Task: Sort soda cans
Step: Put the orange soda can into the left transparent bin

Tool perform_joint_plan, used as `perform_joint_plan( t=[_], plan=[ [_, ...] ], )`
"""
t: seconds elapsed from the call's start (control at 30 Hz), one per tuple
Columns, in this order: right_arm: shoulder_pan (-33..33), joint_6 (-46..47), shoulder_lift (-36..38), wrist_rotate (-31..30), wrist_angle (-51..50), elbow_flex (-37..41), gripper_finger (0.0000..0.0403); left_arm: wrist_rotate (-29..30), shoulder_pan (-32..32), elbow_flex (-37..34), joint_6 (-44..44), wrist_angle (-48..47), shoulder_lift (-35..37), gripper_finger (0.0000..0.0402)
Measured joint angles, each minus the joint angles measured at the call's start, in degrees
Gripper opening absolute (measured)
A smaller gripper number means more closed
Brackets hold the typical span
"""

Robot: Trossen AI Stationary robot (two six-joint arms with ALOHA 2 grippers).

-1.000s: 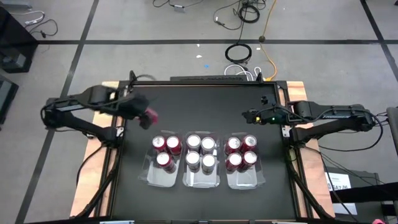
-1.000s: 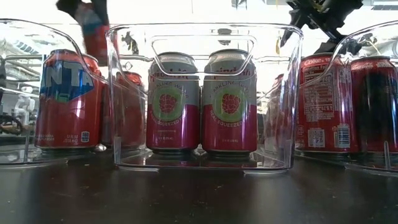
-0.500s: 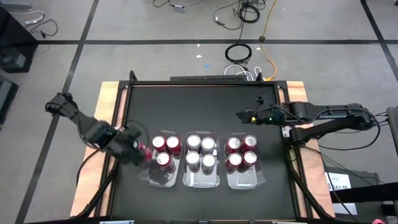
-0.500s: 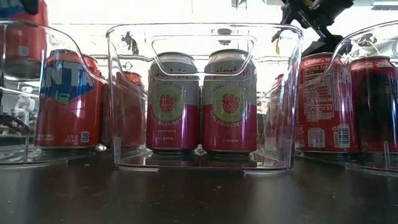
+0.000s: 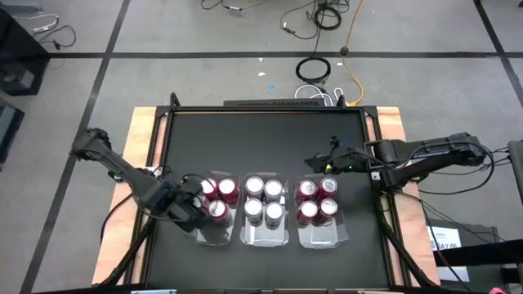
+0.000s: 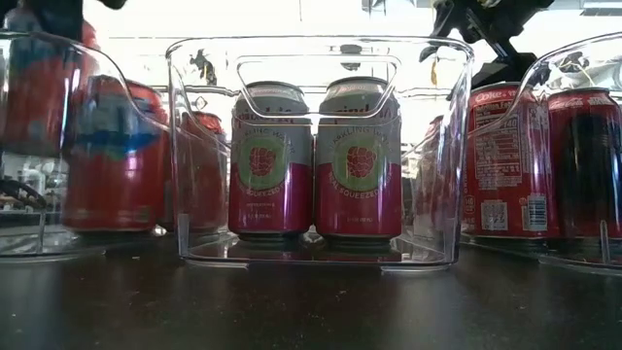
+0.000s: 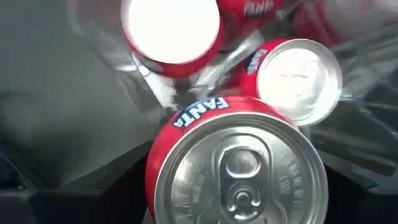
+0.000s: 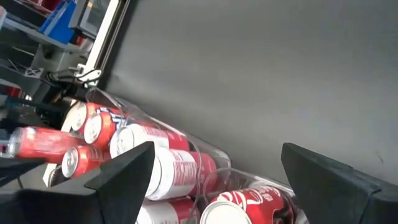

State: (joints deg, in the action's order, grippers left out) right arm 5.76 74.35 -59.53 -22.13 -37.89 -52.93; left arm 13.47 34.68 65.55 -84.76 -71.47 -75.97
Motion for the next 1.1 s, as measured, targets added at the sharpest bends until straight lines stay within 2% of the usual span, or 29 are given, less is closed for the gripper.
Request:
perform_joint_plan(
  t=[0.2, 0.47, 0.93, 1.1],
  plan=[
    [1.5, 0.0, -0.6, 0.0, -0.8, 0.0, 0.0343, -1.4, -2.5, 0.2, 2.5, 3.9, -0.7, 0.0334],
    [2.7, -1.0, -0.8, 0.0, -0.5, 0.0, 0.0343, -1.4, -3.8, 0.1, 2.6, 6.9, -5.4, 0.0334],
    [5.4, -2.0, -0.8, 0.0, -0.5, 0.0, 0.0343, -1.0, -5.5, 0.1, 2.9, 6.7, -13.7, 0.0334],
    [6.4, -2.2, -0.8, 0.0, -0.5, 0.0, 0.0343, -1.2, -5.4, 0.1, 8.8, 6.5, -14.3, 0.0334]
  ],
)
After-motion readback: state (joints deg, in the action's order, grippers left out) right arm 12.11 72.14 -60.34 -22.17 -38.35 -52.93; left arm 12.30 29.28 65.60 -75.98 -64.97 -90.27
